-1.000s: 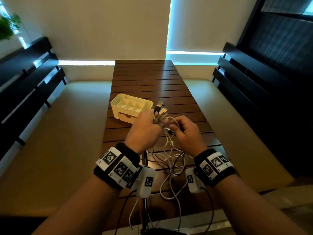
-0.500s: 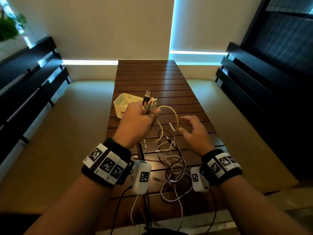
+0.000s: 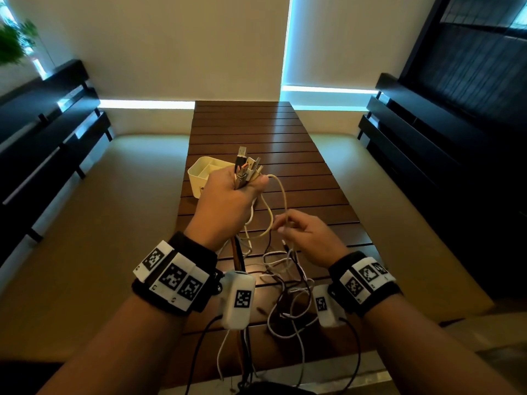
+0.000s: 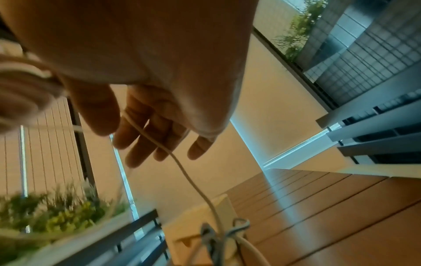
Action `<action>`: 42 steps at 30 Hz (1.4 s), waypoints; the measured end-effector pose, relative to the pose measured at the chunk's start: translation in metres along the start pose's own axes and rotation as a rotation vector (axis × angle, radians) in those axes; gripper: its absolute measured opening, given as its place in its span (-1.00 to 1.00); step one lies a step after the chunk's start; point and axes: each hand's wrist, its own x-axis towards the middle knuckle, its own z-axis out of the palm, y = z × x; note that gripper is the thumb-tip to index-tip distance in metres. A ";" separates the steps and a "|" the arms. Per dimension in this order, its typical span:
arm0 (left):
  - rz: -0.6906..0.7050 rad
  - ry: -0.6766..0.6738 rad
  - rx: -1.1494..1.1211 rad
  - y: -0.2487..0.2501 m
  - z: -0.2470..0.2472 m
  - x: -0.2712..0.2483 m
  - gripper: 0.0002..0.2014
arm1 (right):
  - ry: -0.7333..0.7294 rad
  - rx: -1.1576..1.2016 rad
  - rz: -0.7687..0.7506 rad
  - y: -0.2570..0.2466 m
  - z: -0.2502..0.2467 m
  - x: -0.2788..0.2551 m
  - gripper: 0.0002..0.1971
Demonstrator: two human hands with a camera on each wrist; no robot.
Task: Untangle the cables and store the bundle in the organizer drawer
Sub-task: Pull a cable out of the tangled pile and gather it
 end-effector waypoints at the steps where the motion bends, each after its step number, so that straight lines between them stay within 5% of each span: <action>1: 0.005 0.000 -0.027 0.002 0.000 -0.002 -0.79 | 0.002 -0.067 0.034 0.008 0.003 0.002 -0.89; 5: -0.020 0.052 -0.120 0.007 -0.010 -0.004 -0.78 | 0.106 -0.115 0.204 0.032 0.006 0.004 -0.82; 11: -0.231 0.190 0.096 -0.029 -0.032 0.003 -0.83 | 0.286 0.405 0.231 0.024 -0.019 0.005 -0.68; 15: -0.322 0.249 0.232 -0.048 -0.036 0.002 -0.81 | 0.272 0.774 0.120 0.005 -0.034 0.006 -0.79; 23: -0.199 0.336 0.288 -0.031 -0.023 0.000 -0.81 | 0.338 0.047 0.028 0.006 -0.029 0.011 -0.84; 26: -0.092 0.319 0.247 -0.014 -0.011 -0.008 -0.89 | 0.309 -0.003 0.026 0.010 -0.022 0.010 -0.83; 34: -0.115 -0.146 0.362 -0.009 0.023 -0.006 -0.92 | 0.246 -0.032 -0.200 -0.030 -0.016 0.008 -0.94; 42: -0.105 -0.143 0.223 -0.009 0.028 -0.005 -0.86 | 0.303 0.008 -0.242 -0.033 -0.017 0.002 -0.92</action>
